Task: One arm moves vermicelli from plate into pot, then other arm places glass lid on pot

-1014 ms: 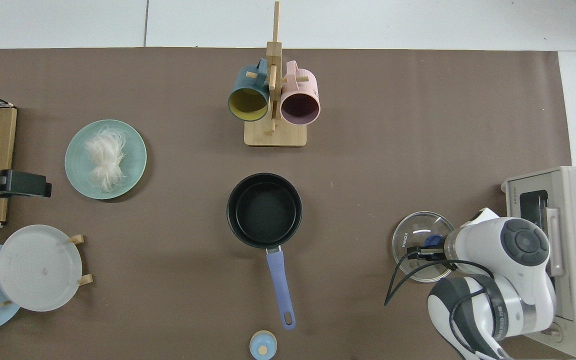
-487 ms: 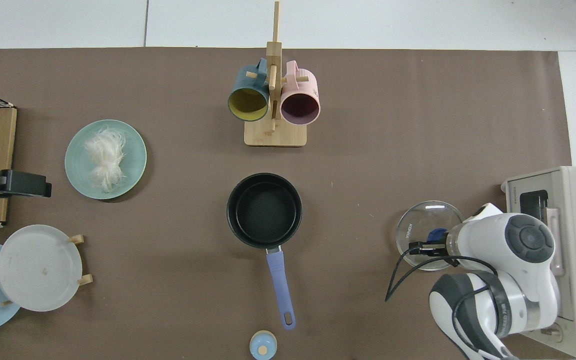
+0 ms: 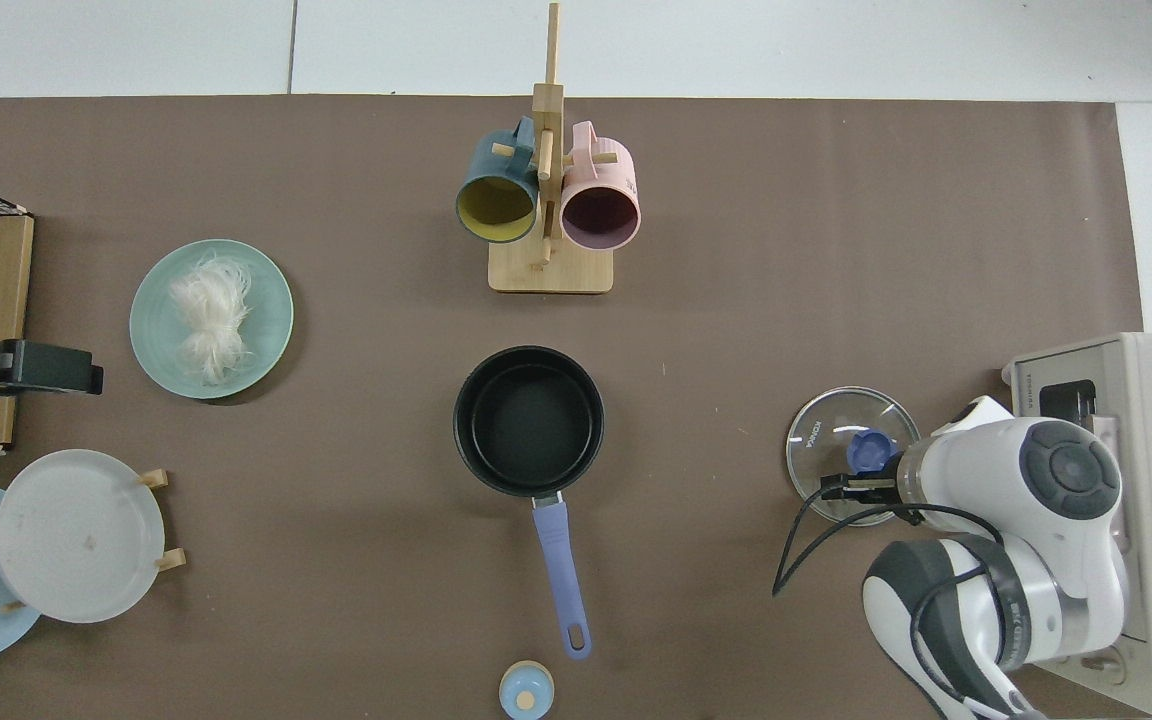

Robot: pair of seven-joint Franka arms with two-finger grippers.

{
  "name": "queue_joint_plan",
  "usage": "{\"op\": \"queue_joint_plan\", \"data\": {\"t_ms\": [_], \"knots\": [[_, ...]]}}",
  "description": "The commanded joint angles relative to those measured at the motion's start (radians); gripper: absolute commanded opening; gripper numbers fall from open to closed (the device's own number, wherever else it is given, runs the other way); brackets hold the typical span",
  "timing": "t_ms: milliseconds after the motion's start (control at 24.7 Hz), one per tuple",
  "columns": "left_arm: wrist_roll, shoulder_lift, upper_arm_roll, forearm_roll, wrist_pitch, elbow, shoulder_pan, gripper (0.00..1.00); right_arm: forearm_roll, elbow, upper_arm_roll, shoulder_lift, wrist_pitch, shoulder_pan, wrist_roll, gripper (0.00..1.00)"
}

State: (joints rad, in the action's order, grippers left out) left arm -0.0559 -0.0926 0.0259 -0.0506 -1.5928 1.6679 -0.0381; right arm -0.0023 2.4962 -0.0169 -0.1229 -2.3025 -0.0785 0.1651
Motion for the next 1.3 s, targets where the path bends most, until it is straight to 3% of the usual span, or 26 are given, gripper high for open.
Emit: {"op": "queue_joint_plan", "data": {"t_ms": [0,203,446,568,608,649,690,730,974,1257], "knots": [[-0.002,0.002,-0.006,0.021,0.011,-0.016,0.010,1.00,0.008,-0.005,-0.011,-0.018,0.028,0.025,0.008,0.00],[-0.004,0.002,-0.006,0.021,0.011,-0.016,0.010,1.00,0.010,-0.033,-0.011,-0.018,0.034,0.023,0.008,0.00],[-0.002,0.004,-0.006,0.021,0.011,-0.016,0.010,1.00,0.010,-0.137,-0.011,-0.017,0.153,0.025,0.010,0.00],[-0.002,0.004,-0.006,0.021,0.011,-0.016,0.010,1.00,0.010,-0.143,-0.011,-0.015,0.160,0.026,0.010,0.01],[-0.002,0.004,-0.006,0.021,0.011,-0.016,0.010,1.00,0.010,-0.143,-0.011,-0.017,0.160,0.026,0.007,0.11],[-0.004,0.004,-0.006,0.021,0.011,-0.016,0.010,1.00,0.010,-0.142,-0.009,-0.017,0.161,0.026,0.002,0.40],[-0.004,0.002,-0.006,0.021,0.011,-0.016,0.010,1.00,0.010,-0.139,-0.009,-0.018,0.161,0.028,0.001,0.81],[-0.002,0.002,-0.006,0.021,0.011,-0.016,0.010,1.00,0.010,-0.137,-0.009,-0.018,0.163,0.031,-0.004,1.00],[-0.004,0.002,-0.006,0.021,0.011,-0.016,0.010,1.00,0.008,-0.125,-0.009,-0.001,0.144,0.057,-0.013,1.00],[-0.004,0.004,-0.006,0.021,0.011,-0.016,0.010,1.00,0.010,-0.123,-0.011,0.072,0.043,0.049,-0.001,1.00]]}}
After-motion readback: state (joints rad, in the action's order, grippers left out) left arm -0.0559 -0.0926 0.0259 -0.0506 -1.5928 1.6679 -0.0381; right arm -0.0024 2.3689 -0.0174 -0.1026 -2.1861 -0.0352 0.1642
